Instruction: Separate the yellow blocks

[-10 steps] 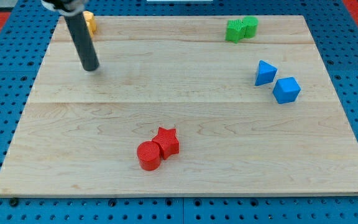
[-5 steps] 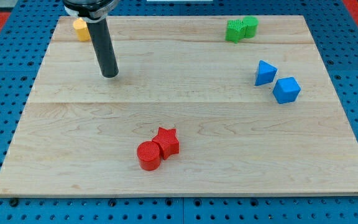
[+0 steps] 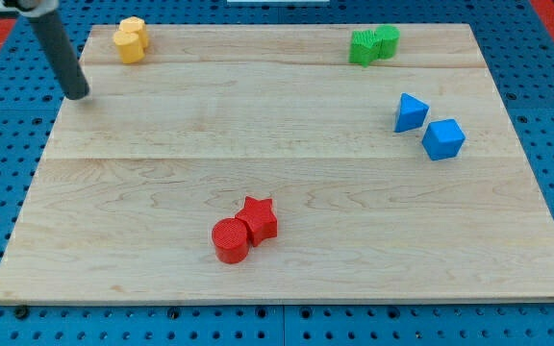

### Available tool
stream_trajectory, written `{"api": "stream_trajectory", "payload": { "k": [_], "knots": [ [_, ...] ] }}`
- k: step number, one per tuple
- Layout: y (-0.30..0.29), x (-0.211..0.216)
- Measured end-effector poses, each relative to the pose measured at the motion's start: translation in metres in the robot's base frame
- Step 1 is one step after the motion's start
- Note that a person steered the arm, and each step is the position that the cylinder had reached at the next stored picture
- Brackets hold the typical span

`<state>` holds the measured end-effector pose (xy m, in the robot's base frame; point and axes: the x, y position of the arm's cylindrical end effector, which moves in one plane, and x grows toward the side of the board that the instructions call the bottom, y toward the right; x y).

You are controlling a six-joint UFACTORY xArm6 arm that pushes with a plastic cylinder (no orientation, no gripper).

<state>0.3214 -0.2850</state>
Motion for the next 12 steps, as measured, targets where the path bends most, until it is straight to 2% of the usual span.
{"api": "stream_trajectory", "payload": {
  "k": [1,2,3,4,5,6,7,8,9,11,12],
  "knots": [
    [-0.012,-0.09],
    [-0.007,-0.13],
    [0.034,-0.122],
    [0.088,-0.077],
    [0.055,-0.07],
    [-0.011,-0.069],
    [-0.002,-0.02],
    [0.066,0.025],
    [0.141,0.051],
    [0.161,0.062],
    [0.224,0.092]
  ]
}}
